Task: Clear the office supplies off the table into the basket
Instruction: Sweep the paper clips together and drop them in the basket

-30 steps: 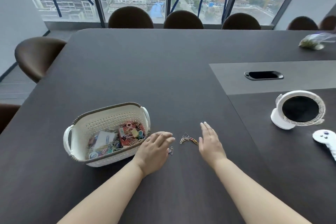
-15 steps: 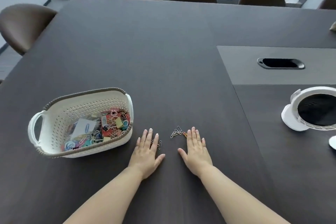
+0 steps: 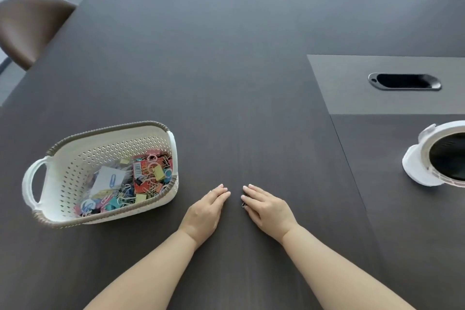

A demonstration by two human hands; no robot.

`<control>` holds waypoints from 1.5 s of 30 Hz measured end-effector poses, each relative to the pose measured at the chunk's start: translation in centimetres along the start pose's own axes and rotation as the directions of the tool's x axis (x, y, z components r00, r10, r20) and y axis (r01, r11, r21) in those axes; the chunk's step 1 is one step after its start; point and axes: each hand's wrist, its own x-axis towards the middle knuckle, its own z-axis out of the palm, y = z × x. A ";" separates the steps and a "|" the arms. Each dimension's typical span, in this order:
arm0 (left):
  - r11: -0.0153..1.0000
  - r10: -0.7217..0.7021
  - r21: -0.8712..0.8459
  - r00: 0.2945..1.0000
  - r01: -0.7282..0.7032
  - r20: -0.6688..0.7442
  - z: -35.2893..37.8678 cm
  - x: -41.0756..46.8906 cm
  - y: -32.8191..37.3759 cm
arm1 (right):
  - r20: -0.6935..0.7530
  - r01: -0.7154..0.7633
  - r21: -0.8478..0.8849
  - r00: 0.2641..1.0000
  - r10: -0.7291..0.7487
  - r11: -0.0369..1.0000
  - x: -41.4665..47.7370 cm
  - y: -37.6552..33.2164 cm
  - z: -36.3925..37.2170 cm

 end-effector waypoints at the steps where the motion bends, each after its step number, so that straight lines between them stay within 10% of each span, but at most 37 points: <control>1: 1.000 0.022 0.000 0.999 -0.022 -0.028 -0.1 -0.1 -0.1 | -0.044 -0.019 -0.002 0.999 0.019 1.000 -0.4 0.0 -0.1; 9: 0.911 -0.184 0.370 0.982 0.184 -0.035 -1.8 -0.7 -0.6 | 0.002 -0.368 -0.190 0.927 0.375 0.910 -1.5 0.4 -0.8; 20: 0.975 0.039 0.223 0.995 -0.018 -0.089 0.1 0.7 -1.5 | -0.296 -0.125 -0.258 0.954 0.045 0.958 0.2 1.3 2.4; 45: 0.955 0.149 0.286 0.960 -0.077 -0.238 0.3 0.0 -1.4 | -0.345 -0.172 -0.106 0.930 0.126 0.979 -3.7 0.7 2.7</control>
